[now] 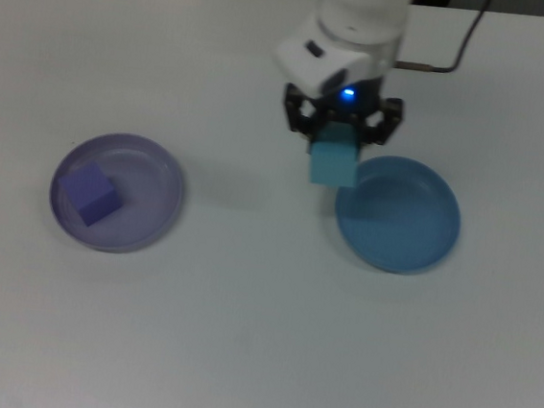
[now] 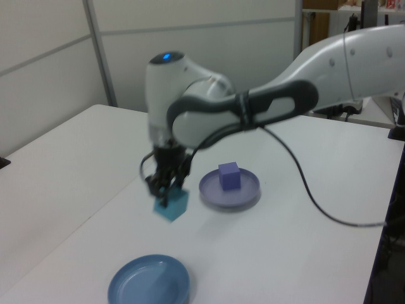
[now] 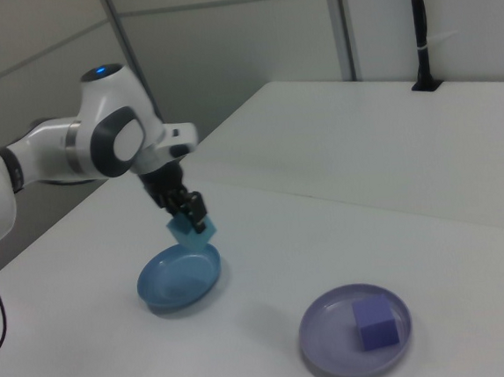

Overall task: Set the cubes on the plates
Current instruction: 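Carry the cyan cube over and lower it onto the blue plate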

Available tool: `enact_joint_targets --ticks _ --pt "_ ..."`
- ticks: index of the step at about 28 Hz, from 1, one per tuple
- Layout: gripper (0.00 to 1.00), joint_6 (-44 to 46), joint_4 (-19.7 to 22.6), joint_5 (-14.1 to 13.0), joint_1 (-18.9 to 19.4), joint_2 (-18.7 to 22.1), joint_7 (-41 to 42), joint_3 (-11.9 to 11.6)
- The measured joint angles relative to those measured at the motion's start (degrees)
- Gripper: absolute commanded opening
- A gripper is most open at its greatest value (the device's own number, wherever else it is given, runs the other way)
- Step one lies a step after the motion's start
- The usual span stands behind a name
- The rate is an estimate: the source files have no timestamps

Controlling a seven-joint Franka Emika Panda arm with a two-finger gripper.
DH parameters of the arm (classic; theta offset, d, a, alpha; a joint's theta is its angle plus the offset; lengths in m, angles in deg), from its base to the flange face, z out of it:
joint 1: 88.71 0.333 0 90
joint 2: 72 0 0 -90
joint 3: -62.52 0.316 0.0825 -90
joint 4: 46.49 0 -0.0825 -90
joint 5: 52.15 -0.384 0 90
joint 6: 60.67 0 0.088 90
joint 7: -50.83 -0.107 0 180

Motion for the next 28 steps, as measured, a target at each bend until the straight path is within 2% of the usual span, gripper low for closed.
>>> enact_joint_targets --ticks 5,13,15,17,18,19,20,28 --pt "0.00 -5.19 0.01 1.01 4.15 -3.65 -4.47 0.09" --pt "0.05 -9.18 0.06 5.47 8.44 -10.01 -8.87 0.11" --pt "0.18 -10.04 0.07 6.55 9.09 -11.48 -9.75 0.11" --pt "0.42 -10.73 0.05 7.38 9.53 -12.62 -10.61 0.11" --pt "0.72 -10.85 0.02 7.60 9.66 -12.98 -10.79 0.11" --pt "0.96 -10.86 -0.01 7.75 9.75 -13.22 -10.93 0.11" --pt "1.00 -10.85 -0.02 7.77 9.75 -13.23 -10.94 0.10" --pt "1.00 -6.31 -0.28 8.35 9.74 -10.42 -10.94 -0.10"
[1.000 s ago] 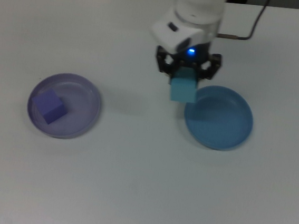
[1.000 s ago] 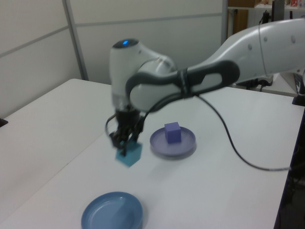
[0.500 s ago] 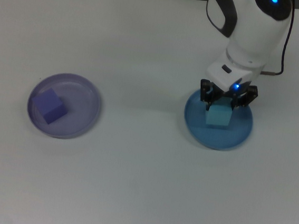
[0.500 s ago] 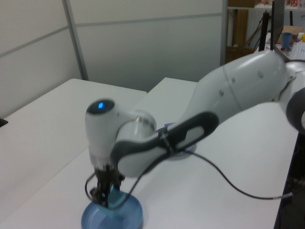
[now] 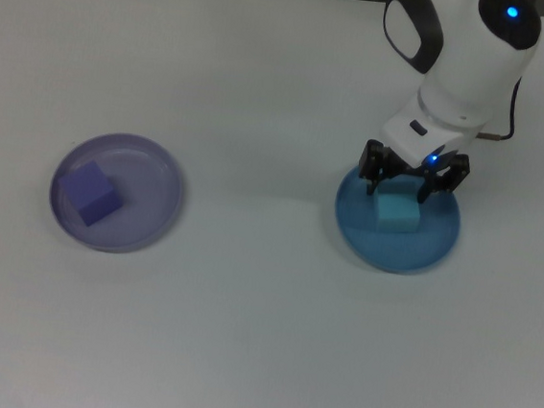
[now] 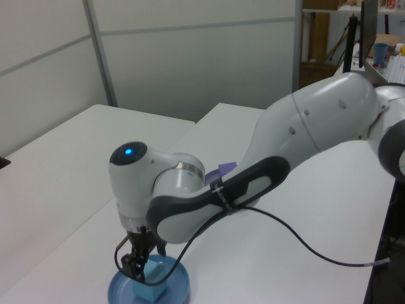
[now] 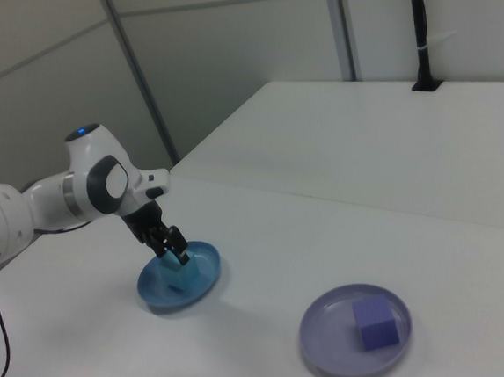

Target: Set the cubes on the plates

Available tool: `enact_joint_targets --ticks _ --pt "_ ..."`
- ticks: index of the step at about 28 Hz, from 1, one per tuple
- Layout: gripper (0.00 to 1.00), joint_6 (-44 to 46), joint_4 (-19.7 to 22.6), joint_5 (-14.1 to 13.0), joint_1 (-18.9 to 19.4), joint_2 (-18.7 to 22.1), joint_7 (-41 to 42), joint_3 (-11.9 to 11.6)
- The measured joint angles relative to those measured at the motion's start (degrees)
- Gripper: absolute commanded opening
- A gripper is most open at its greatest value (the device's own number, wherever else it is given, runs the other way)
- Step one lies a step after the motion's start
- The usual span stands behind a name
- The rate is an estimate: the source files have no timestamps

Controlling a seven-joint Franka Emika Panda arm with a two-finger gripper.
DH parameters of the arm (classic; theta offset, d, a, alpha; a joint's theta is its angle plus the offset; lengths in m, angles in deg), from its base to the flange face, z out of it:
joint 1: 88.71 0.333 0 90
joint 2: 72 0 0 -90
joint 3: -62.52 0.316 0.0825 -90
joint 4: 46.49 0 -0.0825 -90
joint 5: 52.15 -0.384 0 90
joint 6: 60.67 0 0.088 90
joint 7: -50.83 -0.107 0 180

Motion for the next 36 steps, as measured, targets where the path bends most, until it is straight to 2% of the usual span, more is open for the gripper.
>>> enact_joint_targets --ticks 7,14,19,23,27,32,36 --pt "1.00 5.11 -0.06 0.07 0.00 3.96 0.02 0.00" --pt "1.00 14.12 -0.12 0.05 -1.38 11.11 2.18 -0.56" --pt "1.00 22.11 -0.09 -2.24 -7.48 16.09 9.52 -0.88" --pt "1.00 27.02 0.15 -4.12 -14.59 18.88 16.35 -1.14" --pt "1.00 27.78 1.39 -4.71 -20.89 20.62 20.20 -1.33" --pt "1.00 26.61 2.78 -6.59 -24.80 22.28 21.42 -1.49" --pt "1.00 23.77 4.44 -7.59 -25.51 23.95 21.87 -1.83"
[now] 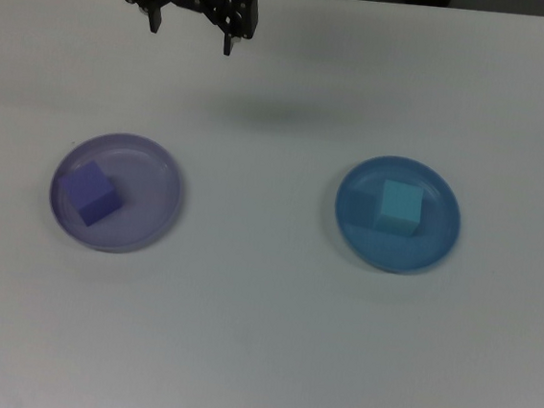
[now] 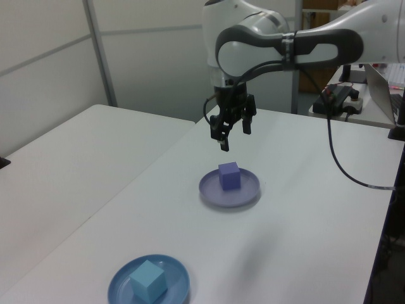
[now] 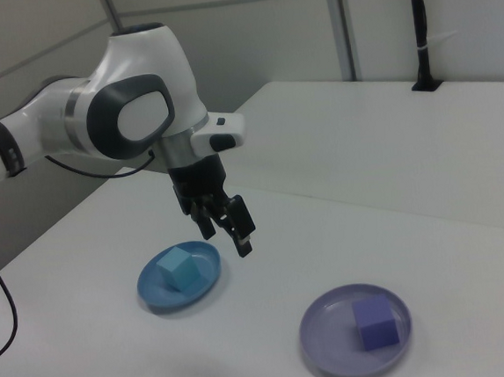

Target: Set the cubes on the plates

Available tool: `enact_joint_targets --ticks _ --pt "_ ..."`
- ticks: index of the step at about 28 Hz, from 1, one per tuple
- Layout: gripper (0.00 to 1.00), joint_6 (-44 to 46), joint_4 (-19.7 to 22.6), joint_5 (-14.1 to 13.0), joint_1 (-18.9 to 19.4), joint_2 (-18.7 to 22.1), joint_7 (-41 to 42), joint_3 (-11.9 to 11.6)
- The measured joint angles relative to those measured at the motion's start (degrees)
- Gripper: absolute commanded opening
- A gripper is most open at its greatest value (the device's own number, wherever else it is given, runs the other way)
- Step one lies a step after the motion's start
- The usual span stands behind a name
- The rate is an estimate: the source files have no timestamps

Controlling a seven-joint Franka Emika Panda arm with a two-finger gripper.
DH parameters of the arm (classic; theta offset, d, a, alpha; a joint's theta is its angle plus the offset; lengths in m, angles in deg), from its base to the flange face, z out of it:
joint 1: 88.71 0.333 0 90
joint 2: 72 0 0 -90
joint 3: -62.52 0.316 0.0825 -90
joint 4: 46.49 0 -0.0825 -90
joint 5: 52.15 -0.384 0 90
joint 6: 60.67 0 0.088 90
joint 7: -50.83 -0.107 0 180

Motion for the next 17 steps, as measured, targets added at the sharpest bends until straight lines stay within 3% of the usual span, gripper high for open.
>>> enact_joint_targets --ticks 10,17 --pt "1.00 -5.32 1.78 -2.00 0.00 1.09 0.26 -0.53" --pt "1.00 -5.32 1.63 -5.62 -0.88 1.27 4.58 -1.16"
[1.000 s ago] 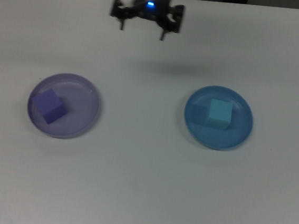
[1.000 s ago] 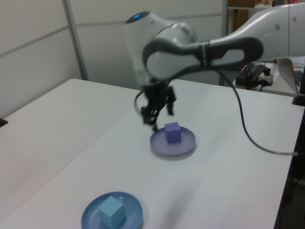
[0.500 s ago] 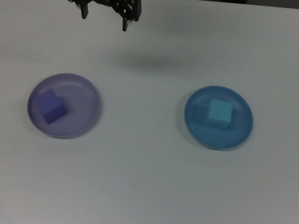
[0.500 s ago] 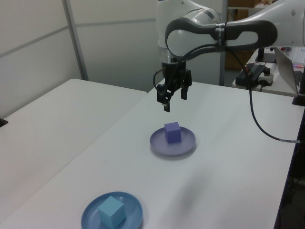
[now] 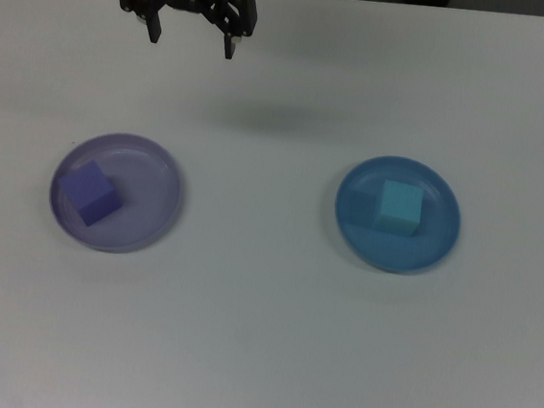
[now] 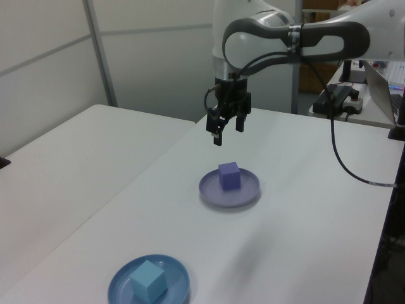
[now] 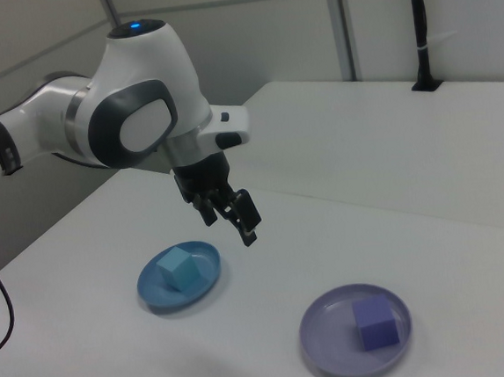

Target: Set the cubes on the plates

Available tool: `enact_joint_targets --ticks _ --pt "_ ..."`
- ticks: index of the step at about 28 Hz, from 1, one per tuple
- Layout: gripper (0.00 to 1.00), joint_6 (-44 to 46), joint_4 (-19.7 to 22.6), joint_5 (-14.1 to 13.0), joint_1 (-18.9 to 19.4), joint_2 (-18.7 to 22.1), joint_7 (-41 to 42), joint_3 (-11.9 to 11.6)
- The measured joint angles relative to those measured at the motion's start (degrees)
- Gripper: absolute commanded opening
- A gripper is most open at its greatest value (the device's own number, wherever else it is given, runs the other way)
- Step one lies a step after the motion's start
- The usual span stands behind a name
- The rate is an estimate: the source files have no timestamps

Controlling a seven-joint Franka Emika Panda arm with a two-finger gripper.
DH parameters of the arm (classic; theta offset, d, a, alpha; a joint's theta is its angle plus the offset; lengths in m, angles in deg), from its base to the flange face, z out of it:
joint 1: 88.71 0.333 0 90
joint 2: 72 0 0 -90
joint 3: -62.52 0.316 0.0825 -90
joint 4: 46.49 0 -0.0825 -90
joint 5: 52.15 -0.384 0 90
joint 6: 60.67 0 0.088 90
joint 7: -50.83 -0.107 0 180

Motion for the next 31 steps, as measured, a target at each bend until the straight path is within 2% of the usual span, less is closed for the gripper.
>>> enact_joint_targets --ticks 31 --pt "1.00 -0.05 -0.78 -0.30 -0.56 -0.12 0.33 0.04"
